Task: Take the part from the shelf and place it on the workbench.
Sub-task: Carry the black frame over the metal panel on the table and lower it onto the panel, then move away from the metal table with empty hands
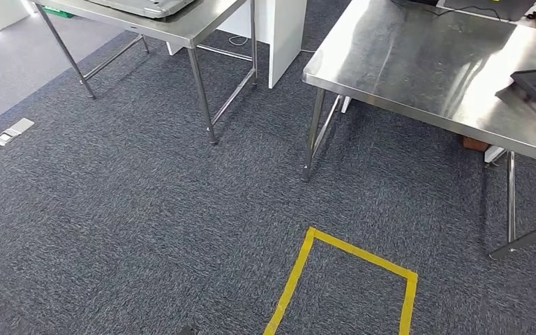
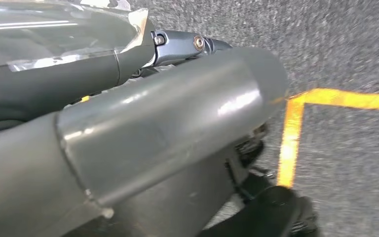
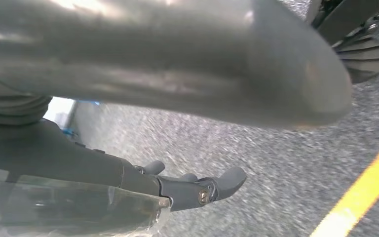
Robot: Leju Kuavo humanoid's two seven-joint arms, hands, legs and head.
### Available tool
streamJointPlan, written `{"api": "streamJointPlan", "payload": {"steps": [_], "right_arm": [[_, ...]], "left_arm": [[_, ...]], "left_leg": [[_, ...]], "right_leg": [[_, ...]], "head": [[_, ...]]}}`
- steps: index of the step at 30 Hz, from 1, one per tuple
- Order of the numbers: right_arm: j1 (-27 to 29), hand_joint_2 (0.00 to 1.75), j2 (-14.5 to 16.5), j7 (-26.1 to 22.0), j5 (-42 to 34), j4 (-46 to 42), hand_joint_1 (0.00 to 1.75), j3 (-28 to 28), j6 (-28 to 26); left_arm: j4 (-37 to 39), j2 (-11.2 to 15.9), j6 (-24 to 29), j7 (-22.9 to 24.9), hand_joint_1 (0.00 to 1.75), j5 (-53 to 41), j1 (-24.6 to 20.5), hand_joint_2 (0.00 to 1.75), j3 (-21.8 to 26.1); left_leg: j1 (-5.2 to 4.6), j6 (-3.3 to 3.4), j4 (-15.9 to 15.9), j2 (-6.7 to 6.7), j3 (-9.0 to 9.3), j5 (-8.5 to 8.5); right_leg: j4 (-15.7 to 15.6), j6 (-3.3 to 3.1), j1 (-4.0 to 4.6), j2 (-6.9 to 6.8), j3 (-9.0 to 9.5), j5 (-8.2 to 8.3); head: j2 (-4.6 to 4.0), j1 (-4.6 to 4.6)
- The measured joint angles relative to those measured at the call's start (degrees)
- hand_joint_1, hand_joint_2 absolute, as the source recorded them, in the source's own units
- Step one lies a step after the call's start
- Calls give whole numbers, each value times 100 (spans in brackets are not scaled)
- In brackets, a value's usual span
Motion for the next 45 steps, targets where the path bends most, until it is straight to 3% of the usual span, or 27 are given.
{"api": "streamJointPlan", "payload": {"steps": [2,3,5,7,9,11,13,14,16,18,20,22,23,25,27,29,30,32,33,35,37,38,40,41,43,44,45], "right_arm": [[9,0,-18,92,-71,1,0,-108,-2],[10,0,-24,112,-89,3,0,-150,-3],[3,0,-29,128,-106,6,0,-212,-3],[-11,0,-19,168,-114,7,0,-259,-7],[-5,0,-7,276,-130,8,0,-297,-41],[20,0,3,429,-171,8,0,-347,-132],[57,0,33,561,-241,9,0,-412,-277],[69,0,63,611,-288,9,0,-449,-369],[82,0,184,682,-387,9,0,-533,-606],[105,0,340,702,-451,9,0,-620,-811],[136,0,457,635,-437,9,0,-675,-872],[143,0,515,497,-334,10,0,-688,-777],[137,0,519,420,-256,10,0,-682,-686],[133,0,468,262,-77,10,0,-653,-475],[145,0,368,130,98,11,0,-591,-290],[152,0,257,45,245,13,0,-512,-167],[150,0,214,15,309,13,0,-466,-126],[131,0,142,-20,419,13,0,-377,-73],[120,0,115,-29,464,14,0,-331,-55],[102,0,72,-35,529,16,0,-258,-17],[83,0,42,-38,590,17,0,-198,13],[68,0,32,-41,630,17,0,-166,27],[41,0,17,-56,712,16,0,-93,56],[35,0,10,-69,749,16,0,-58,71],[37,0,-4,-86,808,17,0,0,99],[32,0,-10,-92,835,17,0,25,111],[23,0,-15,-96,859,17,0,50,121]], "left_arm": [[-2,-4,-42,87,0,-137,-63,0,-152],[-4,-8,-53,109,0,-168,-97,0,-216],[-10,-13,-72,129,0,-188,-136,0,-300],[-13,-8,-86,144,0,-209,-140,0,-362],[-15,-6,-102,179,0,-293,-148,0,-436],[-17,-11,-124,247,0,-437,-188,0,-528],[-17,-10,-146,324,0,-587,-233,0,-634],[-17,-5,-163,353,0,-652,-245,0,-691],[-20,18,-227,386,0,-736,-253,0,-799],[-40,32,-316,404,0,-761,-256,0,-888],[-68,36,-386,472,0,-708,-269,0,-942],[-79,51,-405,580,0,-548,-282,0,-956],[-80,61,-390,616,0,-444,-285,0,-950],[-81,83,-332,603,0,-211,-289,0,-904],[-80,100,-283,484,0,8,-248,0,-820],[-76,108,-261,348,0,179,-145,0,-727],[-73,114,-246,293,0,252,-89,0,-675],[-67,119,-216,228,0,379,-18,0,-576],[-65,120,-208,212,0,430,0,0,-527],[-61,119,-200,195,0,507,35,0,-445],[-50,124,-187,174,0,567,74,0,-376],[-40,126,-174,166,0,603,95,0,-341],[-20,130,-129,155,0,685,126,0,-272],[-13,133,-108,149,0,726,136,0,-236],[-1,138,-84,130,0,788,141,0,-171],[5,139,-74,121,0,815,147,0,-140],[10,139,-61,115,0,838,155,0,-116]], "left_leg": [[-7,-27,34,-152,-5,2],[-18,-51,58,-216,-18,-3],[-33,-112,88,-306,-54,-6],[-17,-172,100,-357,-90,2],[-14,-230,336,-165,-209,-159],[-3,-291,1010,138,-523,-542],[24,-342,1694,251,-843,-805],[36,-358,1779,272,-876,-789],[59,-376,1258,375,-580,-479],[59,-371,470,649,-141,-193],[26,-321,152,759,13,-138],[-9,-219,109,618,-8,-116],[-14,-164,78,555,-6,-89],[4,-56,18,428,6,-28],[0,-11,14,283,-13,-8],[-10,-5,19,116,-19,-4],[-14,-7,22,30,-15,-2],[-16,-18,33,-137,-7,3],[-28,-34,50,-218,-9,0],[-40,-83,76,-338,-32,0],[-29,-153,81,-440,-60,6],[-24,-185,113,-402,-85,-16],[-25,-248,440,-131,-242,-226],[-22,-276,763,60,-394,-408],[6,-324,1487,246,-752,-728],[22,-340,1674,280,-851,-761],[39,-351,1654,310,-845,-689]], "right_leg": [[-823,85,-26,162,361,363],[-1154,78,-37,240,496,488],[-1382,-11,-27,302,582,558],[-1385,-115,-35,197,607,589],[-1403,-205,-72,78,627,621],[-1408,-263,-69,-64,626,621],[-1407,-278,-57,-230,623,613],[-1407,-279,-59,-304,622,611],[-1406,-268,-69,-422,634,598],[-1402,-226,-40,-512,647,569],[-1402,-170,8,-611,662,544],[-1411,-107,18,-716,682,533],[-1374,-86,9,-678,675,498],[-1000,-103,-16,-409,511,274],[-226,-158,-17,-124,149,-67],[254,-136,-4,-38,-98,-192],[159,-96,1,-19,-63,-105],[-595,-15,-10,112,277,252],[-987,-5,-15,209,443,409],[-1366,-49,-15,318,590,542],[-1388,-135,-8,216,620,555],[-1399,-174,-15,155,641,568],[-1425,-255,-47,36,667,588],[-1427,-280,-36,-29,675,585],[-1425,-316,-18,-181,682,565],[-1424,-326,-14,-262,688,556],[-1423,-329,-14,-336,697,545]], "head": [[0,5],[0,6],[0,3],[0,1],[0,-33],[0,-76],[0,-84],[1,-88],[1,-90],[0,-104],[0,-92],[0,-74],[0,-72],[0,-60],[0,-41],[0,-30],[0,-26],[0,-21],[0,-16],[1,-10],[1,-10],[0,-11],[0,-45],[0,-63],[0,-82],[1,-81],[1,-83]]}}
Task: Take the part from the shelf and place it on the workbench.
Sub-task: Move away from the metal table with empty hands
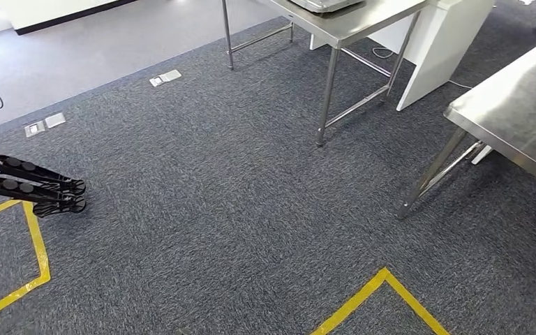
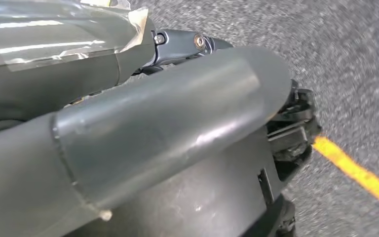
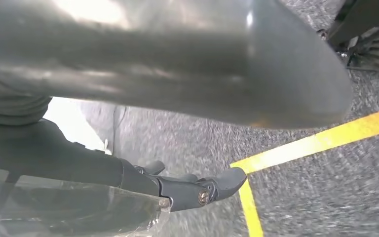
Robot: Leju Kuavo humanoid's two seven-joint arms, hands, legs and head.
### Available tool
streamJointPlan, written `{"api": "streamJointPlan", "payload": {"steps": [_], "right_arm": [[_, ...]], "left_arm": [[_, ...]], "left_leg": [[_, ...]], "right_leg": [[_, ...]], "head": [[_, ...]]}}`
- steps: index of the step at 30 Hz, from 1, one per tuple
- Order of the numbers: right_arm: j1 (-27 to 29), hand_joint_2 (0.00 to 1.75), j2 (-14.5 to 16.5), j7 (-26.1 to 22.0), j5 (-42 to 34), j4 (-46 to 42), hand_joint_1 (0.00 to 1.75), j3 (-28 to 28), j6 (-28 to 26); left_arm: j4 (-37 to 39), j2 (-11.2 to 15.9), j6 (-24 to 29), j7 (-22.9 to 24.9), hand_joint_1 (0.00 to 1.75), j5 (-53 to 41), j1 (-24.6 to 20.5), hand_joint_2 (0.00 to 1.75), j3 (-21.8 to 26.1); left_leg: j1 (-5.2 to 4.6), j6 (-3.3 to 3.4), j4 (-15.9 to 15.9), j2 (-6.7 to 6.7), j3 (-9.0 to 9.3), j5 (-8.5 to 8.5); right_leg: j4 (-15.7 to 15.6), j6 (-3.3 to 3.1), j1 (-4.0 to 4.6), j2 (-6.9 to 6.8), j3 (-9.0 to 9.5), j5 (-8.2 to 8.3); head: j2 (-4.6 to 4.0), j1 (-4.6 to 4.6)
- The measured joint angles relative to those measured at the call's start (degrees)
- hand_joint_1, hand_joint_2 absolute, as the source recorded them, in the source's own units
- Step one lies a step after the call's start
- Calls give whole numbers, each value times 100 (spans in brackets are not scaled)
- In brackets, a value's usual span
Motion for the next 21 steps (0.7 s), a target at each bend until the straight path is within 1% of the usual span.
{"api": "streamJointPlan", "payload": {"steps": [1,2,3,4,5,6,7,8,9,10,11,12,13,14,15,16,17,18,19,20,21], "right_arm": [[-13,0,-2,-4,18,0,0,22,5],[-27,0,-3,-8,34,0,0,42,9],[-36,0,-5,-10,46,0,0,59,12],[-42,0,-7,-12,55,0,0,75,14],[-47,0,-10,-13,61,0,0,90,15],[-54,0,-13,-14,65,0,0,103,16],[-69,0,-13,-14,69,-1,0,115,16],[-87,0,-13,-15,73,-1,0,125,17],[-101,0,-9,-16,79,-2,0,133,19],[-107,0,-5,-21,91,-2,0,142,22],[-102,0,-4,-25,104,-2,0,149,25],[-91,0,-4,-29,121,-1,0,154,29],[-77,0,-9,-32,139,-1,0,156,33],[-65,0,-14,-33,158,0,0,157,37],[-57,0,-16,-34,177,0,0,158,41],[-55,0,-16,-38,198,0,0,159,43],[-57,0,-17,-42,221,0,0,159,45],[-59,0,-17,-47,242,1,0,160,50],[-62,0,-16,-52,258,2,0,161,54],[-70,0,-17,-56,271,3,0,163,59],[-82,0,-16,-58,279,4,0,165,62]], "left_arm": [[6,1,16,-3,0,23,11,0,19],[11,1,35,-4,0,39,23,0,38],[16,2,51,-3,0,53,33,0,59],[21,1,61,-4,0,66,39,0,81],[25,-3,68,-6,0,72,42,0,98],[28,-8,70,-8,0,76,43,0,110],[31,-14,68,-9,0,81,44,0,118],[34,-22,67,-10,0,89,51,0,125],[38,-28,66,-12,0,99,56,0,136],[42,-38,67,-16,0,113,57,0,145],[44,-51,70,-22,0,127,56,0,154],[46,-61,73,-30,0,142,51,0,160],[49,-71,75,-38,0,159,49,0,166],[51,-79,78,-49,0,178,52,0,173],[55,-84,83,-60,0,201,57,0,181],[58,-92,89,-70,0,220,63,0,191],[60,-103,97,-81,0,237,66,0,203],[61,-114,107,-92,0,251,67,0,217],[62,-126,117,-102,0,259,66,0,231],[62,-135,128,-113,0,269,67,0,242],[62,-142,138,-125,0,278,70,0,249]], "left_leg": [[15,-4,-239,46,123,163],[25,0,-627,150,329,364],[11,8,-1006,278,531,509],[-4,31,-1288,365,677,597],[-29,58,-1441,416,753,622],[-60,91,-1473,384,757,602],[-73,134,-1487,301,751,609],[-76,175,-1512,234,760,623],[-70,224,-1542,169,771,644],[-58,267,-1571,107,784,669],[-44,299,-1588,43,791,685],[-44,320,-1592,-31,787,691],[-48,327,-1590,-114,784,692],[-50,329,-1588,-203,784,692],[-52,329,-1586,-290,788,692],[-53,327,-1583,-376,796,691],[-52,323,-1577,-458,805,690],[-55,311,-1566,-534,809,687],[-63,290,-1550,-606,807,679],[-71,263,-1537,-661,797,674],[-75,231,-1533,-709,783,675]], "right_leg": [[0,4,-2,-65,16,-14],[0,18,-3,-121,39,-33],[3,46,13,-174,50,-58],[6,79,33,-225,59,-84],[6,115,53,-279,63,-108],[-1,148,68,-338,74,-125],[-10,178,76,-404,109,-138],[2,205,62,-400,127,-163],[71,219,49,-303,122,-216],[258,220,40,-144,46,-318],[574,206,24,49,-114,-465],[982,189,28,196,-319,-623],[1384,185,32,267,-537,-751],[1649,201,35,296,-700,-803],[1702,236,38,310,-764,-757],[1510,286,34,327,-713,-616],[1133,338,20,383,-569,-416],[726,372,-1,498,-415,-231],[392,368,-14,591,-290,-86],[194,333,-18,663,-220,-8],[134,276,-7,683,-197,13]], "head": [[0,0],[0,-2],[-1,-5],[-1,1],[-1,7],[-1,15],[-1,24],[-1,26],[-1,32],[-1,41],[-1,53],[-1,65],[-1,72],[-1,75],[-1,78],[-1,80],[-1,80],[-1,85],[-1,90],[-1,92],[-1,96]]}}
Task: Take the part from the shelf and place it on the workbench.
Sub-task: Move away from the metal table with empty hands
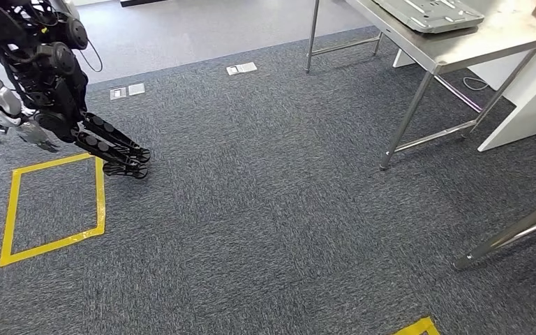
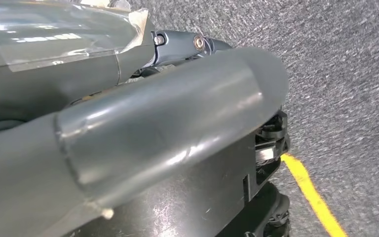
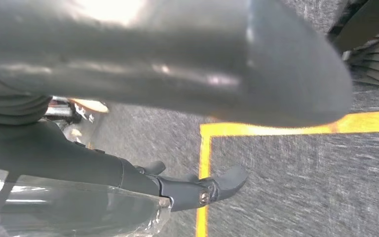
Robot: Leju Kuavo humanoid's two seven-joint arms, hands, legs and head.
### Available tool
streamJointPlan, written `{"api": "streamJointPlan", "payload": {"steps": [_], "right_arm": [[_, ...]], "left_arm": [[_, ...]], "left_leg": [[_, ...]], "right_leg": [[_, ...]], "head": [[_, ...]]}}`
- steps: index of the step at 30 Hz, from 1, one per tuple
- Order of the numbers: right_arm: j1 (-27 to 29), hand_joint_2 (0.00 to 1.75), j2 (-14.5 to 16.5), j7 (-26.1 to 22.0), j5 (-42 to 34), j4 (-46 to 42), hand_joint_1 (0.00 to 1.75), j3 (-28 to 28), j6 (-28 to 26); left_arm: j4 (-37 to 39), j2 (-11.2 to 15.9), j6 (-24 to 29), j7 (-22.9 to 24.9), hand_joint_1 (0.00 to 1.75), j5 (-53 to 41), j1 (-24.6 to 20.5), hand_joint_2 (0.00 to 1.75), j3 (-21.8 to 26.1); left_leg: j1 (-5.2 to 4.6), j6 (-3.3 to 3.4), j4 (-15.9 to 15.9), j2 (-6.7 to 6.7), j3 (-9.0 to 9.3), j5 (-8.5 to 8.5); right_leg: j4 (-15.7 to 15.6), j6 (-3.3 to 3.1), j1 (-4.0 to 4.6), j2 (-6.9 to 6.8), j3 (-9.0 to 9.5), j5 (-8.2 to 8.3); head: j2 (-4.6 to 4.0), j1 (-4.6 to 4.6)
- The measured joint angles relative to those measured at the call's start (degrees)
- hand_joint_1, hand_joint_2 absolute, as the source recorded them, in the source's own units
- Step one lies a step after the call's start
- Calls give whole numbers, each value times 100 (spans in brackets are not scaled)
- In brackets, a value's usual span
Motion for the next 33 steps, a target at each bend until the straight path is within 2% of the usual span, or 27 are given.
{"api": "streamJointPlan", "payload": {"steps": [1,2,4,6,7,8,9,10,11,13,14,15,17,18,19,21,23,24,25,26,27,28,29,30,32,33], "right_arm": [[-12,0,2,-2,9,0,0,1,1],[-25,0,7,-4,19,-1,0,2,2],[-28,0,16,-16,40,-2,0,2,2],[-8,0,16,-35,57,-2,0,2,3],[6,0,11,-47,68,-1,0,2,3],[15,0,8,-59,79,-1,0,2,4],[16,0,5,-72,91,-1,0,2,3],[11,0,6,-84,100,-1,0,4,3],[3,0,8,-92,108,-2,0,7,3],[-6,0,10,-99,119,-2,0,18,3],[-6,0,11,-101,123,-2,0,24,3],[-5,0,11,-103,132,-2,0,30,2],[-16,0,15,-123,161,-5,0,41,2],[-27,0,14,-143,182,-8,0,47,2],[-34,0,18,-168,199,-10,0,55,2],[-32,0,22,-202,231,-12,0,71,3],[-11,0,22,-214,269,-9,0,83,4],[-4,0,19,-219,288,-7,0,86,4],[-1,0,18,-229,308,-6,0,88,4],[-7,0,16,-240,325,-5,0,90,4],[-16,0,16,-252,342,-5,0,92,4],[-25,0,18,-263,359,-4,0,95,5],[-35,0,20,-271,376,-2,0,98,7],[-49,0,22,-275,393,-1,0,100,9],[-81,0,28,-277,427,0,0,103,14],[-100,0,31,-275,445,-1,0,103,15]], "left_arm": [[1,-5,7,-10,0,8,7,0,2],[3,-9,13,-21,0,13,15,0,3],[6,-12,23,-36,0,15,25,0,5],[8,-7,33,-51,0,15,19,0,7],[8,-3,36,-60,0,17,14,0,9],[9,1,38,-69,0,20,10,0,11],[9,3,41,-77,0,26,8,0,15],[10,6,44,-81,0,35,10,0,20],[13,9,48,-84,0,46,14,0,26],[21,20,57,-82,0,64,29,0,36],[25,25,61,-81,0,69,31,0,38],[28,27,63,-84,0,73,31,0,39],[31,24,62,-97,0,85,25,0,41],[31,15,61,-107,0,93,26,0,43],[31,7,60,-115,0,105,20,0,45],[32,-10,60,-126,0,129,1,0,50],[33,-16,61,-131,0,146,-14,0,66],[34,-17,60,-133,0,154,-14,0,77],[35,-20,60,-134,0,162,-13,0,91],[36,-24,60,-135,0,172,-14,0,105],[37,-27,61,-137,0,182,-17,0,117],[37,-29,62,-139,0,192,-22,0,130],[37,-30,63,-142,0,199,-27,0,142],[37,-32,63,-145,0,204,-28,0,151],[39,-33,60,-151,0,228,-20,0,169],[40,-34,56,-153,0,241,-13,0,176]], "left_leg": [[1,-34,-1,-48,-17,6],[9,-62,7,-34,-32,5],[5,-116,216,220,-131,-139],[4,-166,850,556,-423,-499],[15,-187,1239,625,-612,-676],[26,-201,1538,655,-758,-780],[34,-208,1645,674,-809,-779],[41,-207,1515,700,-735,-667],[45,-199,1182,758,-554,-487],[27,-157,385,1008,-127,-191],[9,-125,149,1089,-6,-129],[-15,-91,46,1117,37,-118],[-40,-12,12,969,31,-92],[-36,27,-25,902,46,-64],[-23,65,-62,838,63,-35],[-5,115,-99,710,77,3],[-10,133,-96,545,65,13],[-13,134,-92,457,62,15],[-12,132,-84,374,63,17],[-6,125,-70,293,65,14],[0,107,-47,218,61,5],[-6,80,-17,148,50,-6],[-12,49,9,86,35,-14],[-19,18,26,39,16,-16],[-16,-33,28,-50,-17,3],[-12,-54,52,4,-39,-13]], "right_leg": [[-10,-63,13,-59,15,18],[-14,-115,4,-115,32,34],[-33,-212,-17,-240,56,59],[-38,-288,0,-387,62,55],[-38,-312,17,-470,61,49],[-37,-322,29,-555,59,45],[-36,-329,37,-634,58,40],[-36,-332,42,-705,62,35],[-36,-330,44,-766,71,28],[-35,-300,71,-869,98,3],[-34,-275,88,-914,106,-12],[-36,-246,104,-964,114,-26],[-46,-186,114,-1069,130,-45],[-14,-159,104,-1024,129,-74],[99,-150,98,-905,90,-148],[655,-172,69,-562,-157,-428],[1340,-177,55,-412,-500,-685],[1486,-146,48,-390,-585,-702],[1413,-96,40,-376,-566,-621],[1110,-32,21,-344,-435,-454],[709,26,-7,-255,-259,-280],[359,52,-16,-152,-109,-138],[122,42,-19,-66,-3,-47],[36,7,-8,-14,36,-23],[40,-85,12,-85,50,-3],[34,-120,5,-142,58,10]], "head": [[0,1],[0,-2],[0,-20],[0,-44],[0,-54],[0,-51],[0,-52],[0,-52],[0,-52],[0,-51],[0,-46],[0,-40],[0,-33],[0,-31],[0,-26],[0,-5],[0,8],[0,8],[0,10],[0,10],[0,14],[0,21],[1,22],[1,26],[1,21],[1,22]]}}
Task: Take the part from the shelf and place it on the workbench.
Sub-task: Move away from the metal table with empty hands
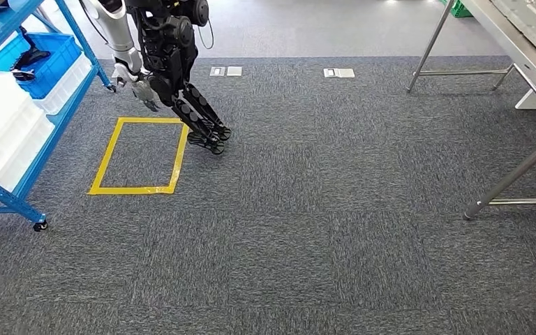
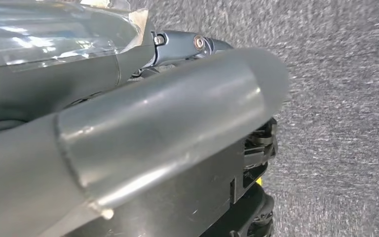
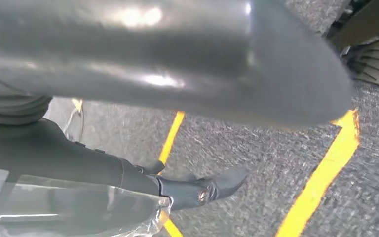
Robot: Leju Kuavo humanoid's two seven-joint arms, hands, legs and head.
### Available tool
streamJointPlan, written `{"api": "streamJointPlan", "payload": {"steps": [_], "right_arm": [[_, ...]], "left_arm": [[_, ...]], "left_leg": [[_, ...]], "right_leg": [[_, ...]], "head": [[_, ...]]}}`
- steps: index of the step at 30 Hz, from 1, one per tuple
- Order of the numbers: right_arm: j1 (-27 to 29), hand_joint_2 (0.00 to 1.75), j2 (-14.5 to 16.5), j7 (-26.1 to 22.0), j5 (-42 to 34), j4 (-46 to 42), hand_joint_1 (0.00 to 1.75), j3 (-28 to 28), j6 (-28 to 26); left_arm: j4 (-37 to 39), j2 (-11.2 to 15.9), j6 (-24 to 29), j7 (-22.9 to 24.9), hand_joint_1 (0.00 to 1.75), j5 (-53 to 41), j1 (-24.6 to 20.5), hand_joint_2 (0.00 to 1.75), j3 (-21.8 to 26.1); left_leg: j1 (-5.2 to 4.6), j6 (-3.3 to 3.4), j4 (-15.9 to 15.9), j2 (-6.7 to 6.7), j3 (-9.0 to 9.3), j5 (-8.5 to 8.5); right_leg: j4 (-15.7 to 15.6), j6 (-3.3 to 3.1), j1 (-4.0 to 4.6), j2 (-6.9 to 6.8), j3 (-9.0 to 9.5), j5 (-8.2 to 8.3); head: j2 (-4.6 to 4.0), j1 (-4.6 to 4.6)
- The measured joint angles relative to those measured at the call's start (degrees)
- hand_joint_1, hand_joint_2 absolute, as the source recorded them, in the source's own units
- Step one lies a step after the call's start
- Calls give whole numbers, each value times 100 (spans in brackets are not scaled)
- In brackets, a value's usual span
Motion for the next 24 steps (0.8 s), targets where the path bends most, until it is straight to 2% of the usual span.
{"api": "streamJointPlan", "payload": {"steps": [2,3,4,5,6,7,8,9,10,12,13,14,15,16,17,19,21,22,23,24], "right_arm": [[-20,0,5,0,35,-1,0,1,2],[-22,0,2,1,48,-1,0,1,2],[-18,0,-1,1,59,0,0,1,3],[-15,0,-5,2,68,1,0,1,7],[-18,0,-9,2,79,1,0,1,10],[-27,0,-11,2,93,1,0,1,13],[-43,0,-10,2,107,1,0,2,15],[-61,0,-8,2,123,1,0,2,15],[-77,0,-7,2,138,1,0,3,17],[-99,0,-5,3,161,1,0,3,29],[-110,0,-5,7,168,1,0,4,35],[-126,0,-2,11,172,-1,0,4,39],[-145,0,-1,15,175,-4,0,5,41],[-161,0,4,19,178,-7,0,6,42],[-169,0,10,17,180,-10,0,7,44],[-155,0,13,16,190,-10,0,9,50],[-131,0,5,18,202,-6,0,10,53],[-127,0,2,20,205,-5,0,10,54],[-129,0,1,20,208,-4,0,10,54],[-135,0,-1,20,211,-4,0,10,54]], "left_arm": [[2,1,-4,-5,0,19,0,0,9],[2,2,-4,-10,0,20,-8,44,10],[2,3,-4,-16,0,22,-18,87,13],[2,7,-6,-23,0,24,-25,131,14],[2,9,-8,-33,0,26,-29,175,15],[2,12,-10,-45,0,28,-28,175,15],[2,16,-11,-57,0,28,-25,175,15],[2,21,-13,-66,0,27,-21,175,15],[3,26,-16,-71,0,26,-19,175,16],[4,36,-38,-80,0,28,-23,175,18],[4,39,-54,-84,0,34,-27,175,19],[4,41,-80,-89,0,49,-29,175,21],[3,38,-109,-90,0,66,-28,175,28],[3,33,-140,-90,0,91,-28,175,44],[2,26,-170,-90,0,114,-35,175,65],[2,12,-224,-90,0,153,-48,175,108],[2,7,-272,-94,0,182,-48,175,136],[2,7,-285,-96,0,194,-45,175,147],[2,5,-293,-98,0,199,-43,175,155],[2,2,-297,-101,0,201,-43,175,159]], "left_leg": [[1,-50,304,294,-150,-196],[3,-75,622,484,-299,-375],[11,-98,1010,594,-487,-562],[21,-114,1370,643,-667,-701],[29,-124,1590,671,-779,-748],[36,-126,1595,695,-783,-687],[41,-120,1380,732,-671,-538],[43,-103,1004,812,-473,-345],[23,-83,604,965,-263,-206],[-22,-27,121,1151,-21,-85],[-50,-5,60,1161,-4,-98],[-60,24,48,1073,-10,-88],[-52,52,19,1004,1,-72],[-41,87,-11,934,18,-52],[-26,124,-41,869,35,-28],[-10,177,-61,743,46,-1],[-12,194,-59,614,44,4],[-9,192,-56,556,49,2],[-3,185,-53,511,61,-3],[5,171,-47,475,75,-12]], "right_leg": [[-15,-99,-12,-133,9,15],[-16,-138,4,-208,10,11],[-16,-171,20,-290,9,2],[-15,-187,34,-376,7,-6],[-15,-196,43,-460,7,-12],[-15,-203,48,-538,9,-19],[-15,-208,51,-607,16,-27],[-15,-207,54,-666,29,-35],[-13,-195,68,-719,42,-50],[-13,-149,104,-819,62,-82],[-17,-123,122,-877,71,-98],[-25,-99,131,-942,87,-109],[-13,-73,125,-949,91,-130],[55,-51,117,-851,75,-178],[222,-43,108,-697,8,-268],[893,-62,81,-350,-321,-558],[1550,-47,67,-250,-690,-752],[1615,-6,59,-237,-759,-714],[1438,53,46,-233,-713,-579],[1073,118,23,-228,-575,-382]], "head": [[0,-26],[-1,-39],[-1,-51],[-1,-50],[-1,-51],[-1,-51],[-1,-51],[-1,-52],[-1,-52],[-1,-47],[0,-41],[0,-39],[0,-40],[0,-38],[-1,-36],[-1,-23],[0,-19],[0,-18],[0,-18],[0,-19]]}}
